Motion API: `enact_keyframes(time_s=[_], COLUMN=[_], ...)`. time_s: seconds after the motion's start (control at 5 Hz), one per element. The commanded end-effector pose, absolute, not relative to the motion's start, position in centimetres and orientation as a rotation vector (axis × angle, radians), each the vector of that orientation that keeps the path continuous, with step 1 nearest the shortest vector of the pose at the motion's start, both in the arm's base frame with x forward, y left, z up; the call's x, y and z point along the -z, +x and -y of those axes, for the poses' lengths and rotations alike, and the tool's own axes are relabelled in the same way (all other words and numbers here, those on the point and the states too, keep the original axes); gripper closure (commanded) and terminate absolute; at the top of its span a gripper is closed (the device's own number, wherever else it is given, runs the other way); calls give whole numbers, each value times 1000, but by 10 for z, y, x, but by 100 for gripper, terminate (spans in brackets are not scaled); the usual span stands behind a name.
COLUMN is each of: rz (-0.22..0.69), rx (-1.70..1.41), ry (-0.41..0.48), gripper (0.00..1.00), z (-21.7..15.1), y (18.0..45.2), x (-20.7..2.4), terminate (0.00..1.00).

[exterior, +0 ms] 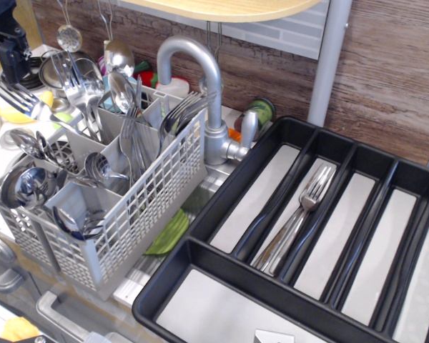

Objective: Put fork from basket to tray

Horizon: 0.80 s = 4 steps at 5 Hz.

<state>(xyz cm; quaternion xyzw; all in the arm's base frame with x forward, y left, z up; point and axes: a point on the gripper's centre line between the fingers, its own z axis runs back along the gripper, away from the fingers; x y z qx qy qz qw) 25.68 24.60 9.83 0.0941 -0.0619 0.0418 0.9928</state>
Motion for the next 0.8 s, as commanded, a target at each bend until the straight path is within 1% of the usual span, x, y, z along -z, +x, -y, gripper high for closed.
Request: enact_keyframes(time_s=[0.0,0.4,0.6], rz=[124,174,194], rx=[-84,-102,-126], ry=[189,148,143], gripper=[0,0,100], z=[-246,-252,-252], y=[257,264,262], x=[-98,-85,-81], terminate=[0,0,0])
